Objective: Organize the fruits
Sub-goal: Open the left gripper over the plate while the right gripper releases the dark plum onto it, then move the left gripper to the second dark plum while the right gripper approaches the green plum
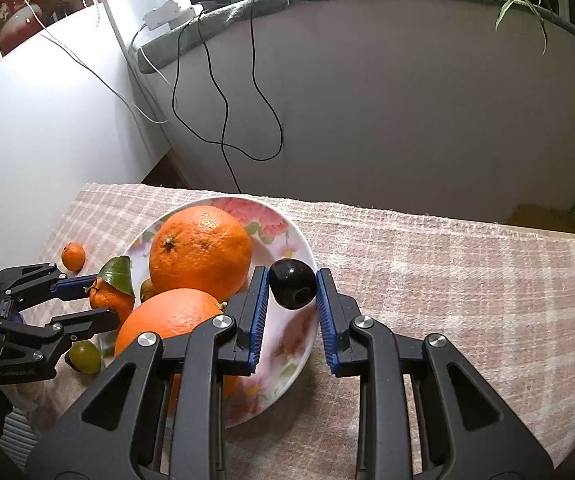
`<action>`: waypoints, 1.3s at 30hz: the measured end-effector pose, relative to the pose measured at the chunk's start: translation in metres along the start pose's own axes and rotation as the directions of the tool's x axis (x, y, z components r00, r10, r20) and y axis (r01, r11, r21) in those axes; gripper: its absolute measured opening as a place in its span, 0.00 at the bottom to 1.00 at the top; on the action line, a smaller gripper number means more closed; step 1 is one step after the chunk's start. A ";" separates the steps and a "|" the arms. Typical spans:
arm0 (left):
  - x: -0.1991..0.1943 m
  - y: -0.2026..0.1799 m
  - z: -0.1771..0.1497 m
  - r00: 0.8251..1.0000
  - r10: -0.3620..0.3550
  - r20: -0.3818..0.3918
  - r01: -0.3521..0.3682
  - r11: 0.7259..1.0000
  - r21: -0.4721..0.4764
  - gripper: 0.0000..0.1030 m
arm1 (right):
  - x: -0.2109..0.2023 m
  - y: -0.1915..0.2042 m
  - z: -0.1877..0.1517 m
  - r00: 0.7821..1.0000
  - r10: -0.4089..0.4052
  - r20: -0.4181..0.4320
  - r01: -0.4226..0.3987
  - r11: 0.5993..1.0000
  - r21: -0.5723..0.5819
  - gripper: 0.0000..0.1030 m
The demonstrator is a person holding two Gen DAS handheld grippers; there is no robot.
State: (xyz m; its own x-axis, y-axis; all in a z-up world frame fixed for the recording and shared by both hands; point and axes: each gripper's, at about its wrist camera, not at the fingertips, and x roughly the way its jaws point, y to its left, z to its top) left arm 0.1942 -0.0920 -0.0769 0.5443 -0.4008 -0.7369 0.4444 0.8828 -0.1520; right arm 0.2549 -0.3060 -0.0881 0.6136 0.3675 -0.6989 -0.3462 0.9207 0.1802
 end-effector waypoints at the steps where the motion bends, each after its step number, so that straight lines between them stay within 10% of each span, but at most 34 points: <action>1: 0.000 -0.001 0.001 1.000 0.000 -0.001 0.000 1.000 0.003 0.35 | 0.000 0.000 0.000 1.000 0.000 -0.001 0.000 1.000 -0.001 0.24; 8: 0.002 -0.003 0.002 1.000 0.006 -0.008 -0.006 1.000 0.005 0.36 | 0.001 0.005 0.002 1.000 -0.004 -0.007 0.004 1.000 -0.020 0.25; 13: 0.000 -0.003 0.003 1.000 0.007 0.000 -0.007 1.000 0.004 0.44 | -0.004 0.004 0.004 1.000 -0.008 0.012 0.008 1.000 -0.014 0.48; 39: -0.080 0.040 -0.023 0.994 0.064 0.085 -0.057 0.994 -0.088 0.44 | -0.062 0.053 -0.012 0.996 -0.039 0.074 0.046 0.995 -0.090 0.49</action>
State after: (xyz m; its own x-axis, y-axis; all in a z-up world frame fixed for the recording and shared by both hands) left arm 0.1524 -0.0187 -0.0391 0.6300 -0.3626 -0.6867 0.3484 0.9223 -0.1674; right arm 0.1898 -0.2819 -0.0432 0.6776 0.3402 -0.6520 -0.3807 0.9208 0.0848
